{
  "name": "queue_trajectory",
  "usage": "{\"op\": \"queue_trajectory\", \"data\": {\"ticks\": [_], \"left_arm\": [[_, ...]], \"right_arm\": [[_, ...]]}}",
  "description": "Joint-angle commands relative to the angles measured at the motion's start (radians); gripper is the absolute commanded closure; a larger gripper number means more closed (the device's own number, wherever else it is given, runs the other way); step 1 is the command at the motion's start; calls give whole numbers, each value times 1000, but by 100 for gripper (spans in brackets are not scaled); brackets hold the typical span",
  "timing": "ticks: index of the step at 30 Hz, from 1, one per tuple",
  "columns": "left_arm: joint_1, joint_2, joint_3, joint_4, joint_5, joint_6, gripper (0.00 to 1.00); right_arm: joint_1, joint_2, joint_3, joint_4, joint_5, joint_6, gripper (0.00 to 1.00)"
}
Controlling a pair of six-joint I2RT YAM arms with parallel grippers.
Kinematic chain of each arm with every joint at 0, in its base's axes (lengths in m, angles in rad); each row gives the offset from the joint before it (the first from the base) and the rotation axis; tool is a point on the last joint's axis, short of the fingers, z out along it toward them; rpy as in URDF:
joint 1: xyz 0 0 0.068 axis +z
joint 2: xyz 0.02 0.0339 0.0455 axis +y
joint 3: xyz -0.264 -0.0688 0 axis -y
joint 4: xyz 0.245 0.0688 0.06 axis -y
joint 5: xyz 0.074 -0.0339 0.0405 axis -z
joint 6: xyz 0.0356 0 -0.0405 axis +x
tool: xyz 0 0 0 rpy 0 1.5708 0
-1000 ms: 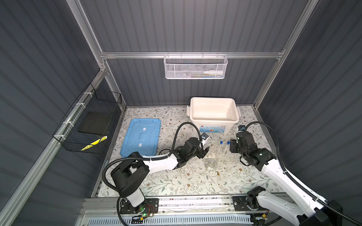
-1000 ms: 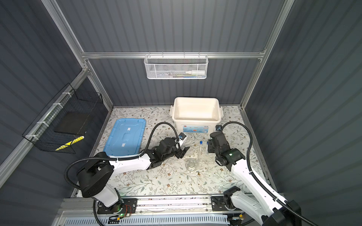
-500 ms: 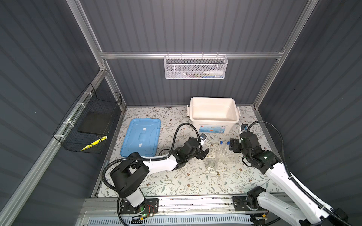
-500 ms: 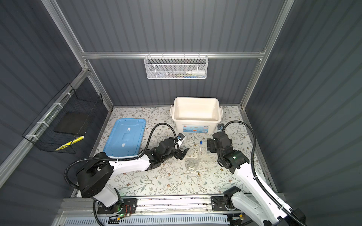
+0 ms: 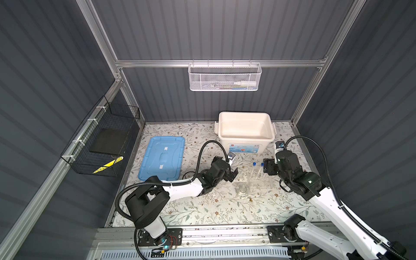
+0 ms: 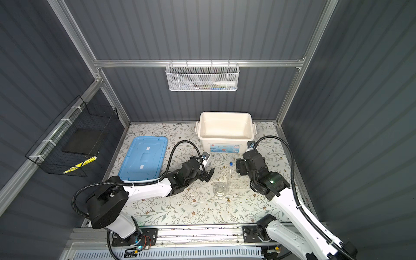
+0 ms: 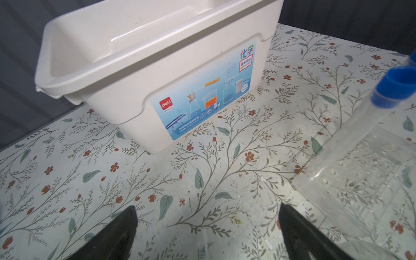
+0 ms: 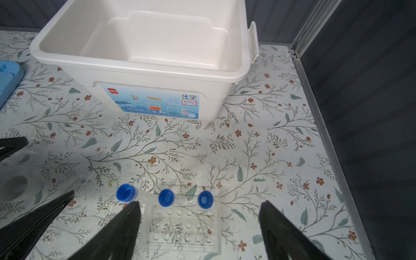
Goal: Organize the chemistry lab equipment
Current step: 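Draw the right gripper back from the rack toward the left gripper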
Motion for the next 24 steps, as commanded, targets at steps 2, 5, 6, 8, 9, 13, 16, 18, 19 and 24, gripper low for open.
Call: {"op": "queue_trajectory", "data": {"ticks": [2, 5, 6, 8, 9, 13, 16, 18, 19, 24], "left_arm": [[-3, -44, -11, -30, -98, -25, 0], [-2, -57, -5, -49, -134, -28, 0], [-3, -62, -3, -54, -144, -27, 0], [-1, -69, 3, -71, -172, -26, 0], [-1, -73, 7, -78, -181, -25, 0], [21, -91, 8, -101, -198, -38, 0], [45, -114, -2, -108, -196, -57, 0], [62, -134, -15, -108, -193, -64, 0], [72, -144, -21, -111, -192, -69, 0], [136, -196, -51, -133, -165, -117, 0]], "right_arm": [[69, 35, 66, -97, 19, 11, 19], [129, 62, 106, -134, 21, 17, 21], [147, 69, 116, -143, 20, 20, 21], [187, 82, 137, -160, 20, 25, 22], [204, 88, 145, -166, 20, 28, 23], [286, 122, 175, -195, 27, 52, 24], [355, 160, 204, -232, 44, 72, 24], [397, 188, 224, -263, 53, 97, 24], [416, 201, 231, -275, 53, 112, 24], [475, 263, 235, -305, 7, 195, 26]]}}
